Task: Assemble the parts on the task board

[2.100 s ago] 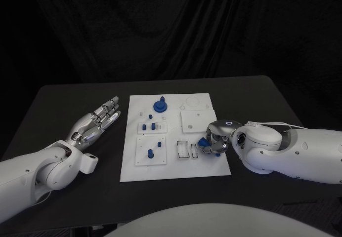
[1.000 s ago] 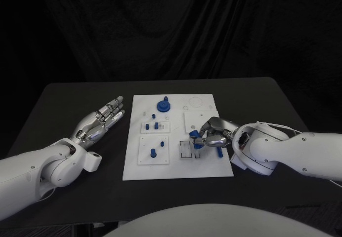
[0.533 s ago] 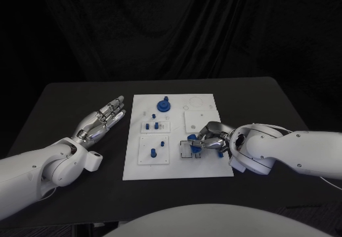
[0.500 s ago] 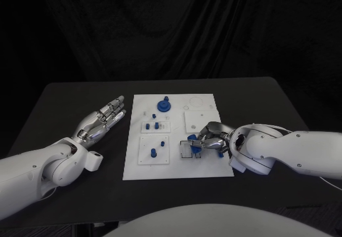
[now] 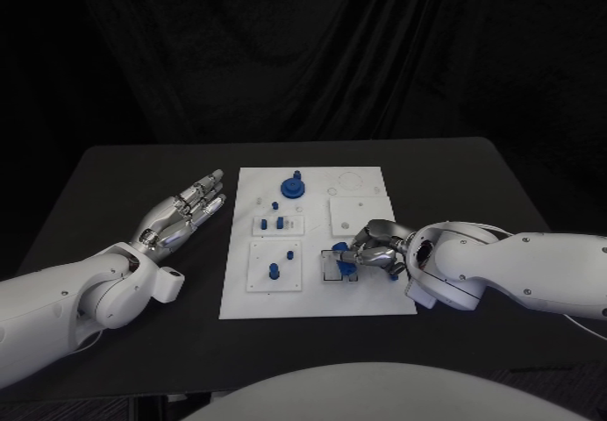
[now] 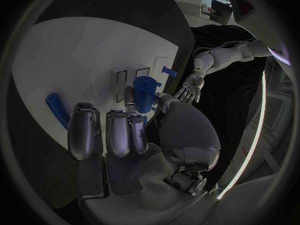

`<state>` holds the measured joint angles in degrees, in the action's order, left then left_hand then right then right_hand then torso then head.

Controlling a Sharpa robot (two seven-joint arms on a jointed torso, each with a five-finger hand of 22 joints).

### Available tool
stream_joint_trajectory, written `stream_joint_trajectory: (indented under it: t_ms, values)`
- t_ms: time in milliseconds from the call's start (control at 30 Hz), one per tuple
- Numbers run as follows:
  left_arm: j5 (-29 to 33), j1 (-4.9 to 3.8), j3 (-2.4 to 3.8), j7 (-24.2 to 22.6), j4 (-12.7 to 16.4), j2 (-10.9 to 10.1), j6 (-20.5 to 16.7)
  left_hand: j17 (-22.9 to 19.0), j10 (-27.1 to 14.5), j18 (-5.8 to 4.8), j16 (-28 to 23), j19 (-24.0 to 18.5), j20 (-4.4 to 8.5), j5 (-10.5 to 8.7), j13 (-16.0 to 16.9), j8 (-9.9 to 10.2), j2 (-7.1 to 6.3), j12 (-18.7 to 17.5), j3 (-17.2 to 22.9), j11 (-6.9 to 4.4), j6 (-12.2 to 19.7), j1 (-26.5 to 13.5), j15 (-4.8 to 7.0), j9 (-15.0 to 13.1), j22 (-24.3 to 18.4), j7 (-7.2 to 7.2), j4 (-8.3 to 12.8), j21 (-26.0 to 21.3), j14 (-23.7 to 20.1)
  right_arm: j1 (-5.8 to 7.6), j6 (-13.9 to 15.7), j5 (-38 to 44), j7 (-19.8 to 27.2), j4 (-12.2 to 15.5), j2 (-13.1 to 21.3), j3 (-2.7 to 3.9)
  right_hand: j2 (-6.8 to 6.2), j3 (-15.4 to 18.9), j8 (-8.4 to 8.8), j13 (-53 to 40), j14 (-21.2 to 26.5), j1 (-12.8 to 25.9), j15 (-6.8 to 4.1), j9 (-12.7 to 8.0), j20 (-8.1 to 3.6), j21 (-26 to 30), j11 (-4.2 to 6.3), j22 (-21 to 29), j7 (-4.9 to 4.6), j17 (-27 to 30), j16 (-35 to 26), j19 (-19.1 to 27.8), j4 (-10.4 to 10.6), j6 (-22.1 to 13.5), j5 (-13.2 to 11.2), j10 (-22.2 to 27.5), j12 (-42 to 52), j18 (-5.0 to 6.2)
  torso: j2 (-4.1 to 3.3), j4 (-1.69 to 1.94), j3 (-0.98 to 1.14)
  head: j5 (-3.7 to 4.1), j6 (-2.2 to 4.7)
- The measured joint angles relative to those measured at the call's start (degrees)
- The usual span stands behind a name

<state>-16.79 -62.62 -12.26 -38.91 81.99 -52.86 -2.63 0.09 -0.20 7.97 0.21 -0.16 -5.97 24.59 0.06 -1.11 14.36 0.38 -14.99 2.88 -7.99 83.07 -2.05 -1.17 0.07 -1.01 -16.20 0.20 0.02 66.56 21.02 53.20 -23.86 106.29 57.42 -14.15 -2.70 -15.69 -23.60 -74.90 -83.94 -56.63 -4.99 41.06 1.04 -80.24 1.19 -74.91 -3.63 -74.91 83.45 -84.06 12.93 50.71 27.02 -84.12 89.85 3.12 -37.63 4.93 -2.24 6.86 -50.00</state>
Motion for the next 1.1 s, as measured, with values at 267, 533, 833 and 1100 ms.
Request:
stream_joint_trajectory:
  t_ms: [267,533,833,1100]
  values:
    - [0.0,0.0,0.0,0.0,-0.2,0.1,0.1,0.0,0.0,0.0,0.0,0.0,0.0,-0.01,0.0,0.0,0.17,0.0,0.0,0.0,0.0,0.2,0.0,0.0,0.0,0.0,0.0,0.0,0.0,-0.01,-1.2,-0.3,0.1,-0.4,-0.4,0.0,0.12,2.4,0.79,0.0,0.0,1.3,0.0,-0.8,0.2,0.0,-0.19,0.0,0.21,0.0,0.0,0.2,2.3,-0.2,-5.7,0.2,0.0,0.0,0.03,0.04,-0.01,0.01,0.01]
    - [0.0,0.01,0.0,0.0,-0.2,0.1,0.2,0.0,0.0,0.0,0.0,0.2,-0.2,-0.02,0.0,0.0,0.22,0.0,0.2,0.0,0.2,0.2,-0.42,0.0,0.0,0.21,0.2,0.0,0.0,-0.09,-2.8,-0.4,0.2,-0.9,-1.0,0.0,0.66,5.2,1.6,0.0,-0.2,3.2,0.16,-1.6,0.4,0.2,-0.19,0.0,0.0,0.2,0.0,0.0,3.6,-0.4,-10.2,0.2,0.0,-0.01,0.03,0.02,-0.03,-0.07,0.0]
    - [0.0,0.03,0.0,0.0,-0.2,0.1,0.4,0.0,0.0,0.0,0.0,0.2,-0.2,-0.03,0.0,0.0,0.22,0.0,0.2,0.0,0.2,0.2,-0.42,0.0,0.0,0.21,0.2,0.0,0.0,-0.13,-4.0,-0.4,0.2,-1.2,-1.1,0.01,1.39,7.0,1.92,0.0,0.0,4.7,0.36,-2.0,0.4,0.3,-0.38,0.0,0.0,0.5,-0.2,0.0,3.7,-0.4,-13.1,0.0,0.0,0.0,0.03,0.02,0.0,-0.13,0.0]
    - [0.0,0.04,0.0,0.0,-0.2,0.1,0.5,0.0,0.0,0.0,0.0,0.2,-0.2,0.14,0.0,0.0,0.22,0.0,0.2,0.0,0.2,0.2,-0.42,0.0,0.0,0.21,0.2,0.0,0.0,-0.14,-4.3,-0.5,0.2,-1.3,-1.2,0.02,2.19,8.8,1.92,0.0,0.0,6.2,0.36,-2.3,0.4,0.5,-0.38,0.0,0.0,0.8,-0.2,0.0,3.7,-0.4,-12.4,0.0,0.0,-0.01,0.01,0.0,0.03,-0.14,0.0]
